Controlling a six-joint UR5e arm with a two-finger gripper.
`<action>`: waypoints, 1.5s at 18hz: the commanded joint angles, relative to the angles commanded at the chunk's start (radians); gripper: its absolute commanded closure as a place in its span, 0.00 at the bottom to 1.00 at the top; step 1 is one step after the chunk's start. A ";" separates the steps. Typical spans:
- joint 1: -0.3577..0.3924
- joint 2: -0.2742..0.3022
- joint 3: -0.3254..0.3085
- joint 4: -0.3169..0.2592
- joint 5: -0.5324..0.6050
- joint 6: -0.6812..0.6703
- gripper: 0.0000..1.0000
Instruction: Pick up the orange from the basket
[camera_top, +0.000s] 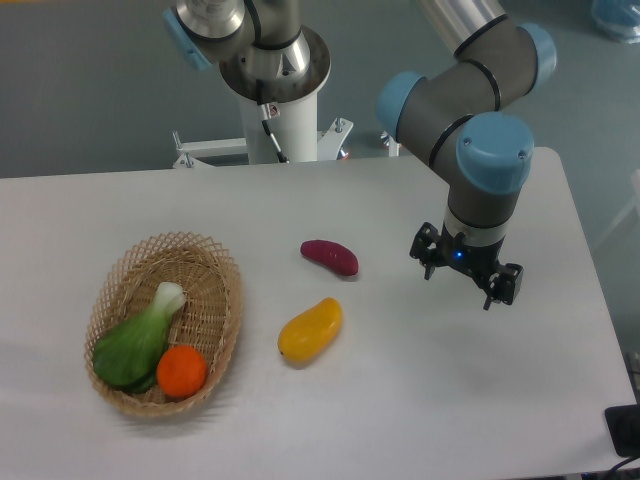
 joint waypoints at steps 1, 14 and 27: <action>-0.002 0.000 0.000 -0.002 0.000 0.000 0.00; -0.080 0.021 -0.080 0.029 0.000 -0.205 0.00; -0.334 0.021 -0.109 0.023 -0.078 -0.679 0.00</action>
